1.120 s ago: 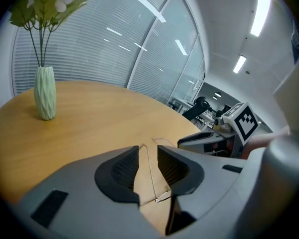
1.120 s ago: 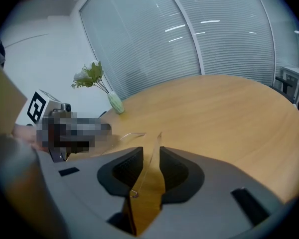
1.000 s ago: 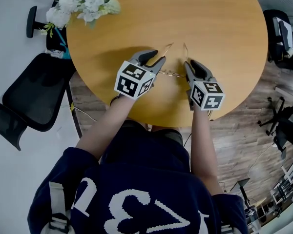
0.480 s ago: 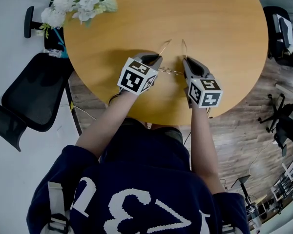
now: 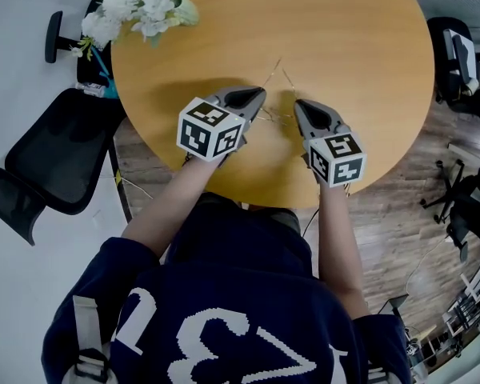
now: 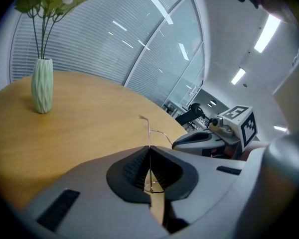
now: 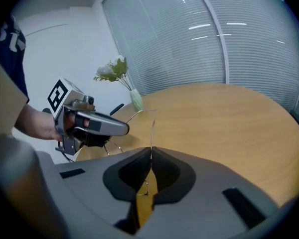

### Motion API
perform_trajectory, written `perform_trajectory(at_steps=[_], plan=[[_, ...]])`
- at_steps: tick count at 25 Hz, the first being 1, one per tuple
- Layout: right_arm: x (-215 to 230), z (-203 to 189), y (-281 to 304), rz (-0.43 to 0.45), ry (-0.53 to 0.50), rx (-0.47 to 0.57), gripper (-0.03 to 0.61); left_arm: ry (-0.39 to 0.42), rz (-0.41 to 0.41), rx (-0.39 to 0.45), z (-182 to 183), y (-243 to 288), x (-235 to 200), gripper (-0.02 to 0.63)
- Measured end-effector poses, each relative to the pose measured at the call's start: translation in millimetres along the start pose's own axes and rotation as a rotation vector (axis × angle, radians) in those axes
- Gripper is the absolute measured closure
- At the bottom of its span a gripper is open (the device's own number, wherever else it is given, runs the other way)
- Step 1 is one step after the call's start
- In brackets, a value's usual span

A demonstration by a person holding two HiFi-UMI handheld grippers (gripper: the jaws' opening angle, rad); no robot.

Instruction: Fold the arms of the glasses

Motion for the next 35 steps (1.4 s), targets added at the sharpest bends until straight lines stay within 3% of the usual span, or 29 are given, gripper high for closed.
perform_trajectory(at_steps=[9, 23, 28, 35], plan=[[-38, 27, -3, 0.160, -0.344, -0.174, 0.552, 0.120, 0.023, 0.025, 20, -24, 22, 0.598], [-83, 9, -2, 0.357, -0.661, -0.391, 0.552, 0.146, -0.021, -0.019, 12, -35, 40, 0.598], [-88, 8, -6, 0.383, -0.696, -0.384, 0.551, 0.066, -0.091, 0.006, 12, -39, 44, 0.598], [-89, 15, -14, 0.428, -0.542, -0.250, 0.548, -0.001, -0.153, 0.039, 17, -43, 45, 0.598]])
Point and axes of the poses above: the fingertips, and each gripper's own axes: y forward along the fingers, x to its right, z out of its top, the point moved 3 cm from there along -y, backward along the fingers, and after that the axes turned 9 degrees about -y, right-handed, at the moved point
